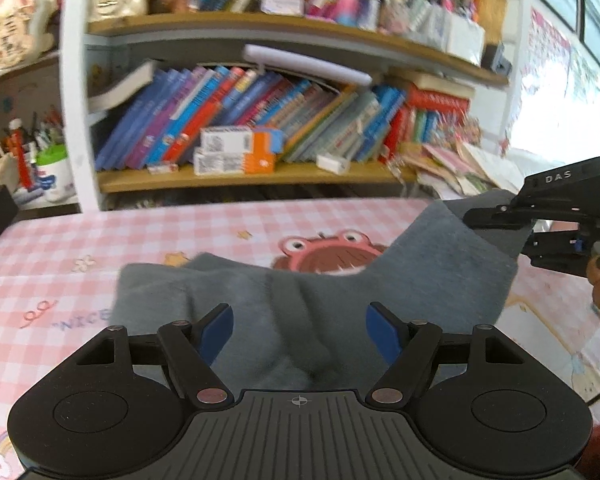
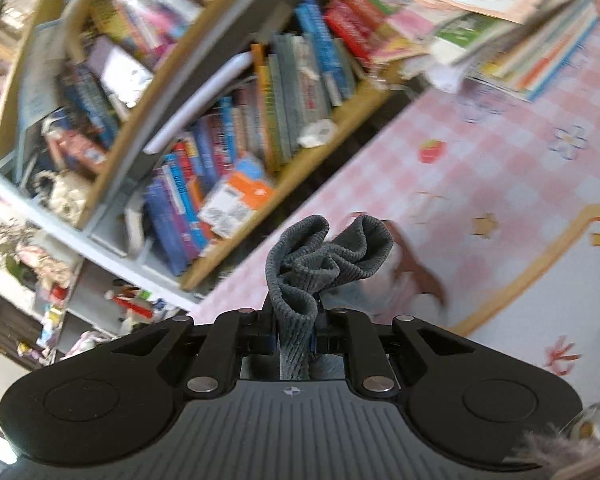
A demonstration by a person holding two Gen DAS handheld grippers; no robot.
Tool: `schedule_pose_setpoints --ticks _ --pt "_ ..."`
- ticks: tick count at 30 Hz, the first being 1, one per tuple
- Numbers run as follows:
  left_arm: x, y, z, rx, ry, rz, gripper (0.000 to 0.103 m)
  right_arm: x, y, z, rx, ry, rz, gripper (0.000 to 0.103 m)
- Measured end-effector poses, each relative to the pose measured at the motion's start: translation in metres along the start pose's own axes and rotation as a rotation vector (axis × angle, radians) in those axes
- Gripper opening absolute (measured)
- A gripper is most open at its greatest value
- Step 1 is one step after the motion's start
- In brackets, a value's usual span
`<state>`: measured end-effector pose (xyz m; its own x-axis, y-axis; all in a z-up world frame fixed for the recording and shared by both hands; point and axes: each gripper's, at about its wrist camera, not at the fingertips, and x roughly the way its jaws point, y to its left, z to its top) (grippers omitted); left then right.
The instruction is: Fold clothes
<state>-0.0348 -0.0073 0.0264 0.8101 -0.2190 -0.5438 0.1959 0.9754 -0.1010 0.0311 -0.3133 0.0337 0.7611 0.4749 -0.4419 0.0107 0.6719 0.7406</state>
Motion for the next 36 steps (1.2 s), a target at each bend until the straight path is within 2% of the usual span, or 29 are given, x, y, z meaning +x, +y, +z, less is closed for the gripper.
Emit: schedule_pose_setpoints --ticks 8,14,19,23,26,28,29,33,36 --pt "-0.027 0.056 -0.004 -0.050 -0.082 0.023 0.075 0.020 0.087 -0.025 -0.173 0.005 0.073 0.013" --pt "-0.046 0.097 -0.010 -0.132 -0.117 0.047 0.075 0.042 0.145 -0.055 -0.321 0.042 0.127 0.013" --pt "-0.060 0.127 -0.016 -0.219 -0.145 0.080 0.075 0.065 0.178 -0.089 -0.445 0.107 0.130 0.013" --pt "-0.066 0.143 -0.021 -0.277 -0.150 0.089 0.075 0.088 0.188 -0.117 -0.512 0.188 0.101 0.013" --pt "-0.067 0.150 -0.023 -0.296 -0.151 0.088 0.075 0.102 0.189 -0.134 -0.561 0.246 0.095 0.023" --pt "-0.067 0.151 -0.023 -0.305 -0.156 0.079 0.075 0.108 0.187 -0.141 -0.559 0.288 0.107 0.040" --pt "-0.066 0.151 -0.022 -0.307 -0.159 0.072 0.075 0.107 0.185 -0.141 -0.539 0.295 0.123 0.043" --pt "-0.061 0.147 -0.018 -0.305 -0.174 0.018 0.078 0.091 0.178 -0.129 -0.511 0.242 0.133 0.054" --pt "-0.049 0.139 -0.013 -0.275 -0.159 -0.030 0.078 0.083 0.163 -0.118 -0.514 0.195 0.065 0.063"
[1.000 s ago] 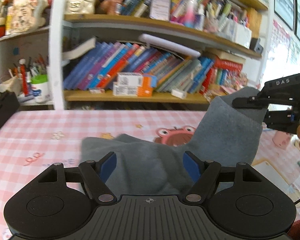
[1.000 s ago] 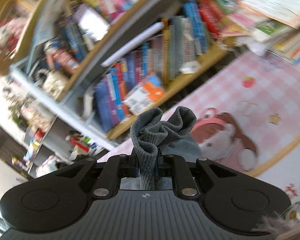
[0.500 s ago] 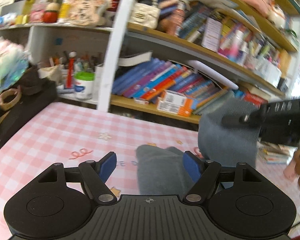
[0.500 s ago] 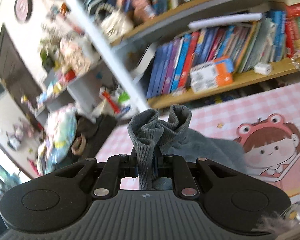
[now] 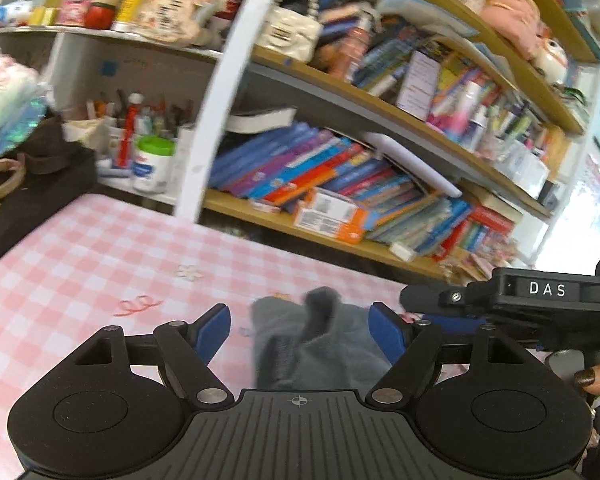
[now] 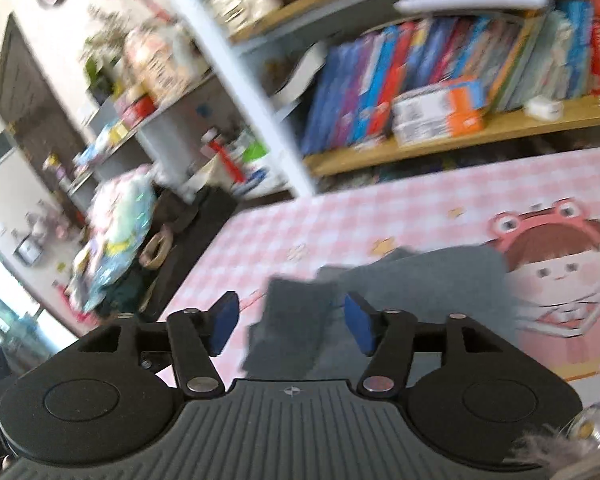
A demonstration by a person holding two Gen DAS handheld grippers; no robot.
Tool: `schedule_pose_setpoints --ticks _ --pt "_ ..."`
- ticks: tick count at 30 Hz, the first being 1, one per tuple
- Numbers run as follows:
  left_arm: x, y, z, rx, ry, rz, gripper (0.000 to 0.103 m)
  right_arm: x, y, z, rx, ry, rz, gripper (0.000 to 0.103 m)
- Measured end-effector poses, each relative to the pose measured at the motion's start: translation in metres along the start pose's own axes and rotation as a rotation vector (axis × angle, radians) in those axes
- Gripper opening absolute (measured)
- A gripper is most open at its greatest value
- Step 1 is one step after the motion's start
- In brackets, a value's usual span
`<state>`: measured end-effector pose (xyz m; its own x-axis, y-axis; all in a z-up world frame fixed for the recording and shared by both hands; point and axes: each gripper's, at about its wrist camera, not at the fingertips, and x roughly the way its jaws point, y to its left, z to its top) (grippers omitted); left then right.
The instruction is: Fold clothes
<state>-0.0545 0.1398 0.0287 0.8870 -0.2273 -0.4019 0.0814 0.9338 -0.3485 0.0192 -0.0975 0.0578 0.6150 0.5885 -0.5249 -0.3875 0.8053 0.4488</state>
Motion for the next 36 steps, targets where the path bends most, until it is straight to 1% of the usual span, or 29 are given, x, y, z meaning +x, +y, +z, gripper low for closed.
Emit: schedule_pose_setpoints --ticks 1,3,6,7,10,12,13,15,16,17,18,19,20,21,22,23,24,25,26,28,30,31,32,33,34,35,36 --pt "0.006 -0.003 0.000 0.012 0.012 -0.008 0.078 -0.001 -0.007 -0.001 -0.005 0.001 -0.037 0.068" --pt "0.020 -0.008 0.000 0.038 0.042 -0.020 0.077 -0.004 -0.021 -0.003 -0.016 0.002 -0.110 0.073" --pt "0.040 -0.012 0.000 0.058 0.091 0.002 0.075 0.002 -0.041 -0.012 -0.049 0.072 -0.237 0.074" --pt "0.046 -0.011 0.001 0.055 0.103 0.010 0.075 0.003 -0.048 -0.016 -0.040 0.086 -0.254 0.074" --pt "0.059 -0.008 -0.001 0.029 0.137 0.028 0.074 0.004 -0.064 -0.026 0.008 0.124 -0.262 0.075" --pt "0.067 -0.005 -0.002 0.015 0.159 0.037 0.072 0.004 -0.068 -0.030 0.010 0.141 -0.268 0.076" --pt "0.070 -0.004 -0.003 0.012 0.167 0.039 0.069 0.005 -0.069 -0.032 0.008 0.149 -0.272 0.076" --pt "0.074 -0.004 -0.005 0.008 0.190 0.029 0.043 0.007 -0.070 -0.035 0.007 0.164 -0.274 0.076" --pt "0.076 -0.006 -0.005 0.021 0.204 0.020 0.021 0.008 -0.070 -0.036 0.006 0.171 -0.274 0.076" --pt "0.075 -0.008 -0.004 0.037 0.206 0.014 0.013 0.010 -0.070 -0.036 0.004 0.178 -0.275 0.076" --pt "0.069 -0.009 -0.001 0.025 0.177 -0.006 0.012 0.011 -0.070 -0.037 0.001 0.183 -0.275 0.076" --pt "0.059 -0.007 0.004 -0.013 0.133 -0.045 0.012 0.012 -0.070 -0.037 -0.001 0.187 -0.275 0.076" --pt "0.049 -0.005 0.009 -0.051 0.088 -0.083 0.012 0.013 -0.070 -0.036 -0.004 0.189 -0.274 0.076" --pt "0.042 -0.001 0.012 -0.099 0.056 -0.104 0.011 0.013 -0.070 -0.036 -0.007 0.188 -0.270 0.077" --pt "0.037 0.006 0.014 -0.158 0.039 -0.108 0.011 0.013 -0.069 -0.036 -0.008 0.187 -0.264 0.078" --pt "0.037 0.015 0.014 -0.211 0.040 -0.093 0.011 0.013 -0.069 -0.035 -0.010 0.185 -0.257 0.079" --pt "0.043 0.027 0.008 -0.251 0.075 -0.054 0.012 0.014 -0.069 -0.035 -0.013 0.187 -0.254 0.079" --pt "0.056 0.040 -0.002 -0.278 0.145 -0.001 0.012 0.016 -0.069 -0.035 -0.017 0.193 -0.255 0.079" --pt "0.066 0.048 -0.012 -0.288 0.195 0.037 0.013 0.018 -0.069 -0.036 -0.019 0.202 -0.256 0.079" --pt "0.076 0.054 -0.028 -0.286 0.211 0.074 0.017 0.022 -0.068 -0.037 -0.020 0.217 -0.251 0.079" --pt "0.073 0.054 -0.027 -0.279 0.203 0.072 0.020 0.024 -0.066 -0.037 -0.031 0.223 -0.246 0.079" --pt "0.070 0.053 -0.024 -0.274 0.195 0.065 0.025 0.025 -0.065 -0.037 -0.038 0.223 -0.244 0.079" --pt "0.067 0.051 -0.021 -0.270 0.187 0.057 0.035 0.025 -0.064 -0.037 -0.042 0.224 -0.242 0.079" --pt "0.061 0.052 -0.018 -0.275 0.165 0.053 0.042 0.025 -0.064 -0.037 -0.044 0.224 -0.240 0.079" --pt "0.054 0.055 -0.017 -0.291 0.129 0.052 0.058 0.025 -0.064 -0.037 -0.047 0.223 -0.240 0.079" --pt "0.049 0.058 -0.017 -0.311 0.109 0.049 0.069 0.025 -0.064 -0.037 -0.049 0.221 -0.241 0.079" --pt "0.047 0.060 -0.019 -0.336 0.104 0.043 0.070 0.024 -0.064 -0.037 -0.049 0.219 -0.241 0.079"
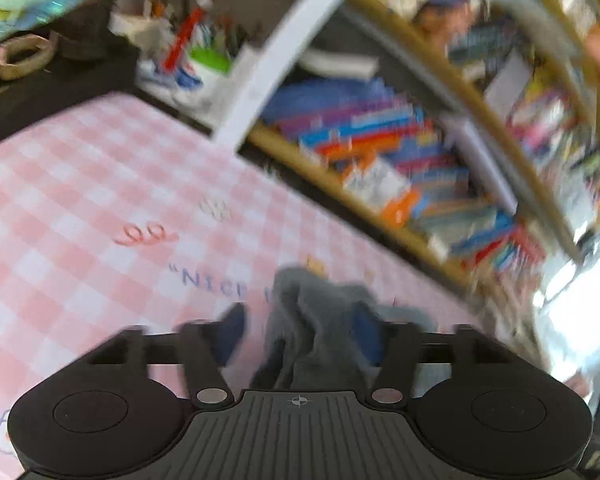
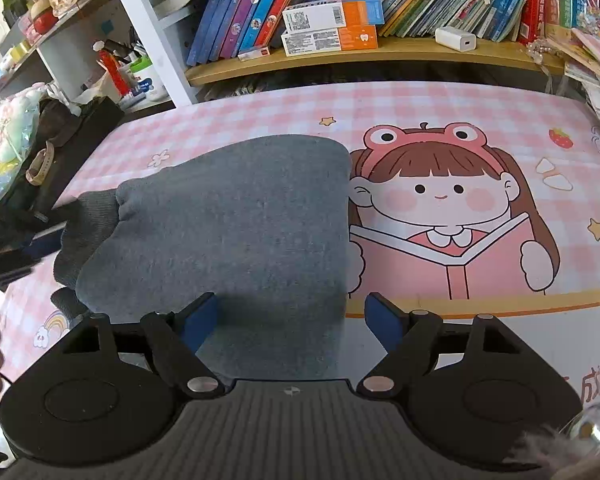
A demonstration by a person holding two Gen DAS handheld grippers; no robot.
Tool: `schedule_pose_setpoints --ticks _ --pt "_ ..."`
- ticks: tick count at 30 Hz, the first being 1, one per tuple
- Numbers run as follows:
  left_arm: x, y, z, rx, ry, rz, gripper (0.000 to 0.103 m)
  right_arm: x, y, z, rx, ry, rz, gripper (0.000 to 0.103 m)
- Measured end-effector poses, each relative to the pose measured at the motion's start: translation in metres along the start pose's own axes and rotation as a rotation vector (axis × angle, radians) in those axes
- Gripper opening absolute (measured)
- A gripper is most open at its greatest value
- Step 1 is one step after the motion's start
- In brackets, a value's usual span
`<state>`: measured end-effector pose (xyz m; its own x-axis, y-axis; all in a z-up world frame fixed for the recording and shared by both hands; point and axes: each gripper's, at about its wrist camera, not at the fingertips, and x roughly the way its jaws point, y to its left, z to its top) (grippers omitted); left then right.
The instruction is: Fold clothes
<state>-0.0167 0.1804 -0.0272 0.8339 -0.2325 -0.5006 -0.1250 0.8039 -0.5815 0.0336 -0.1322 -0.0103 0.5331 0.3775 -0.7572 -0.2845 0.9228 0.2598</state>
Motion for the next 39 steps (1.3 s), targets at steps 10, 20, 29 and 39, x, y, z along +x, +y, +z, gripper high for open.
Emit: schedule_pose_setpoints --ticks 10,20,29,39 --pt "0.020 0.006 -0.009 -0.056 0.134 -0.005 0.075 0.002 0.000 0.002 0.006 -0.006 0.006 0.079" --pt "0.035 0.020 -0.014 -0.145 0.200 -0.033 0.076 0.009 -0.017 0.005 0.111 0.011 0.043 0.080" --pt "0.061 0.019 -0.014 -0.178 0.285 -0.060 0.076 0.030 -0.046 0.009 0.357 0.077 0.151 0.077" --pt "0.065 -0.017 -0.022 -0.038 0.351 -0.094 0.052 0.019 -0.041 0.012 0.282 0.040 0.189 0.033"
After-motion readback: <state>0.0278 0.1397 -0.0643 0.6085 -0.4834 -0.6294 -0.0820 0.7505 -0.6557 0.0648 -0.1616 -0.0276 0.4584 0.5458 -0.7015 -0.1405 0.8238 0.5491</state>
